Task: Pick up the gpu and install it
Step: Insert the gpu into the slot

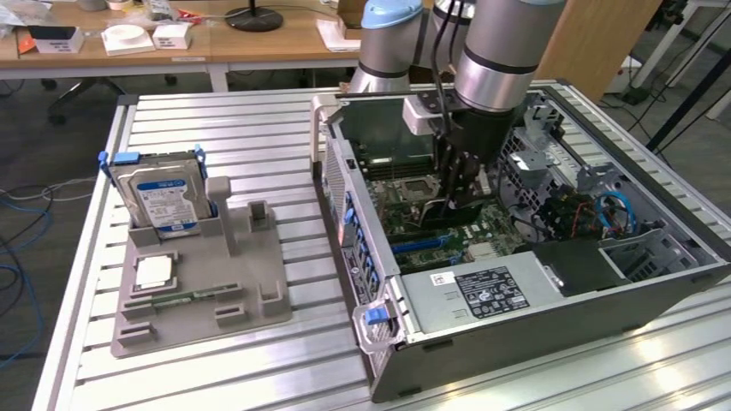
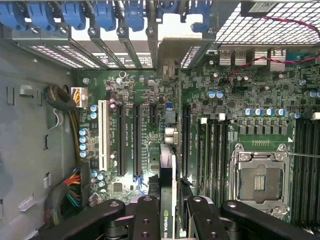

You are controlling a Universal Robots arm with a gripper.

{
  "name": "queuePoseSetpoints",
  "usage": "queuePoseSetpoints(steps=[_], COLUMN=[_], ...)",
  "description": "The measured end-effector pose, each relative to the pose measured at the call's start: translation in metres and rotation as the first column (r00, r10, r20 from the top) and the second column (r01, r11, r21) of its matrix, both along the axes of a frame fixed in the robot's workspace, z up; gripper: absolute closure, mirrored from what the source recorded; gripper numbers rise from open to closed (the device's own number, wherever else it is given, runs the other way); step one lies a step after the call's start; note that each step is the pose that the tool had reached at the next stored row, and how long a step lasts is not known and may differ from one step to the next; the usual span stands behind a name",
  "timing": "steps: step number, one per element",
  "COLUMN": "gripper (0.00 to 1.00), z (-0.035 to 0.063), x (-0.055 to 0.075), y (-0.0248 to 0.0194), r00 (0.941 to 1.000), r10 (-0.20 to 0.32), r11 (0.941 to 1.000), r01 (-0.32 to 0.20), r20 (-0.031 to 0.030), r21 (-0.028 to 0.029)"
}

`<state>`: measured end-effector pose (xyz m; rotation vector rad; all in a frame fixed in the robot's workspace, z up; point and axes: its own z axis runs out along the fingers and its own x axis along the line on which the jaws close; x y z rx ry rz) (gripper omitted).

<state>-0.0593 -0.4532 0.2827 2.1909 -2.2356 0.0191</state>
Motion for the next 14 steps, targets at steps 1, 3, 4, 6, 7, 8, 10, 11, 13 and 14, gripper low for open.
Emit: queuePoseSetpoints(steps=[1,3,4,6,7,8,10,11,13,14], gripper=[0.74,0.74,0.74,0.74,0.74,0.74,0.74,0.74,0.74,0.74], z=[-0.0007,-0.0023,-0.003,-0.0044,-0.0051,-0.0058,-0.0071,-0.0077,-0.009,-0.0097], x=[-0.0004,-0.001,-0.0013,-0.0021,-0.0024,-0.0029,-0.0038,-0.0044,-0.0053,-0.0057], y=[0.0,0.0,0.0,0.0,0.0,0.0,0.0,0.0,0.0,0.0], r00=[1.0,1.0,1.0,1.0,1.0,1.0,1.0,1.0,1.0,1.0], r10=[0.0,0.0,0.0,0.0,0.0,0.0,0.0,0.0,0.0,0.0], r11=[1.0,1.0,1.0,1.0,1.0,1.0,1.0,1.0,1.0,1.0], r01=[0.0,0.0,0.0,0.0,0.0,0.0,0.0,0.0,0.0,0.0], r20=[0.0,0.0,0.0,0.0,0.0,0.0001,0.0,0.0,0.0,0.0], r21=[-0.0001,0.0,-0.0001,-0.0002,0.0,-0.0001,-0.0001,-0.0001,-0.0001,0.0])
